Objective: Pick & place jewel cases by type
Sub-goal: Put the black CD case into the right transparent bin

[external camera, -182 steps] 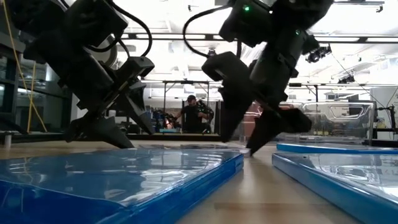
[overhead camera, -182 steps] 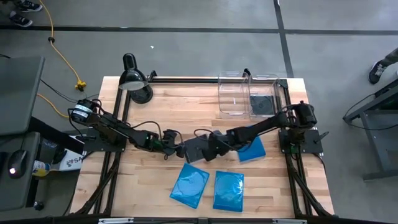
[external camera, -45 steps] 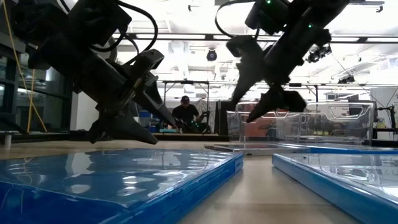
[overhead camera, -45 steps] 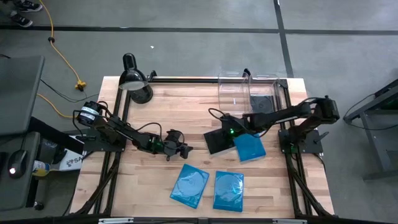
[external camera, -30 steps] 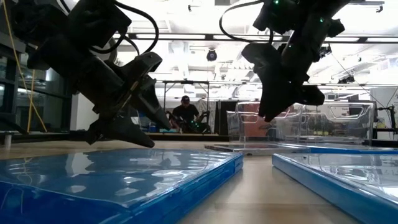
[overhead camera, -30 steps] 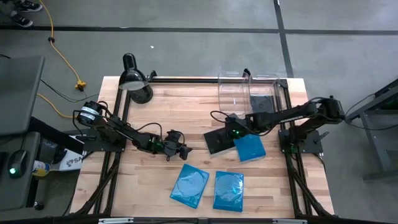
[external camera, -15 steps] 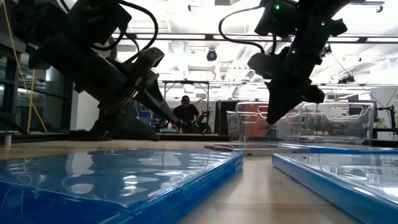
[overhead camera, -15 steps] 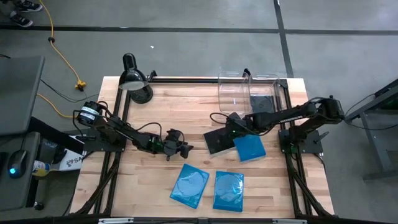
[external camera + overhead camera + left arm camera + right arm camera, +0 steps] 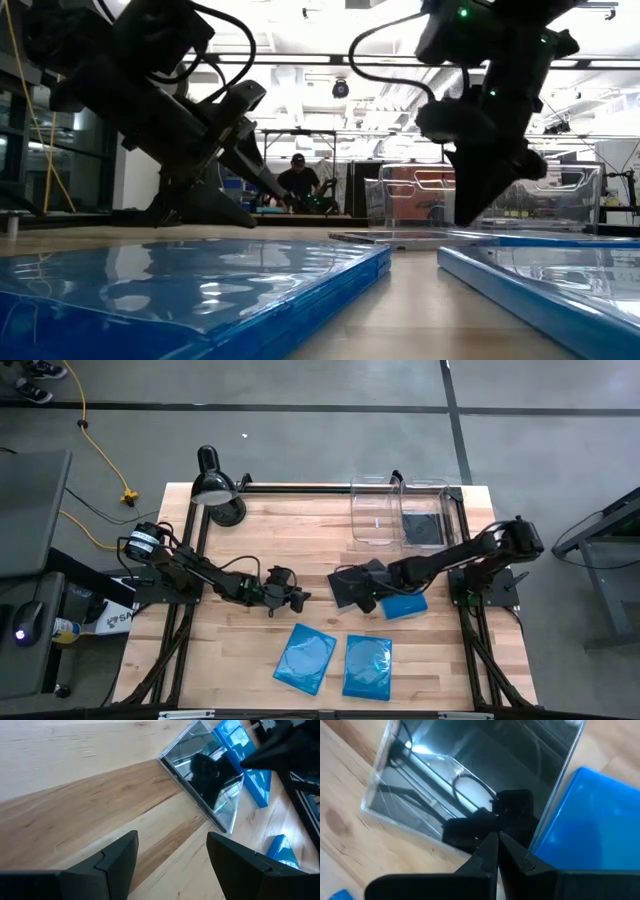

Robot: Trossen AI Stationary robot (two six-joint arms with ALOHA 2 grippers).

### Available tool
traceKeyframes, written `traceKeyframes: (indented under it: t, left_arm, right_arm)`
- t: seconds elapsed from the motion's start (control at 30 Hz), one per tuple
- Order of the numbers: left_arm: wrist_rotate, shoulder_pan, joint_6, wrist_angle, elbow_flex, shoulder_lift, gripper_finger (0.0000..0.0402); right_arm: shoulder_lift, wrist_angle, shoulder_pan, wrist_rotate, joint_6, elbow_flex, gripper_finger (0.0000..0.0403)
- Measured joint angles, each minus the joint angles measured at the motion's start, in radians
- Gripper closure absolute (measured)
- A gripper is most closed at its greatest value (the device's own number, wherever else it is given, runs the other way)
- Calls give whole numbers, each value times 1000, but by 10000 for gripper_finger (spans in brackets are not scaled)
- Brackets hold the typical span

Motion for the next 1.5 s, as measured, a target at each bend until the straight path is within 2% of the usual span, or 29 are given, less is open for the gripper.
traceKeyframes:
  t: [0.23, 0.37, 0.57, 0.87, 0.97, 1.1, 1.33, 1.5]
  left_arm:
    - [0, 0, 0, -5, 0, 0, 166]
    - [0, 0, 0, -21, 0, 0, 166]
    - [4, 0, -13, -120, 1, -1, 166]
    - [20, 1, -240, -151, 3, -4, 166]
    - [33, 3, -273, -148, 2, -4, 166]
    - [114, 33, -295, -147, 2, -4, 166]
    - [333, 124, -211, -111, 1, -2, 166]
    - [405, 164, -206, -111, 1, -1, 166]
  right_arm:
    - [50, 16, 30, -20, 47, 0, 402]
    - [66, 89, 42, -37, 64, 2, 402]
    - [68, 172, 45, -50, 90, -1, 402]
    - [146, 331, 51, -81, 116, 3, 402]
    - [183, 405, 59, -84, 140, 4, 403]
    - [207, 451, 64, -86, 155, 4, 403]
    - [208, 446, 65, -86, 155, 3, 403]
    - [208, 444, 65, -86, 155, 3, 403]
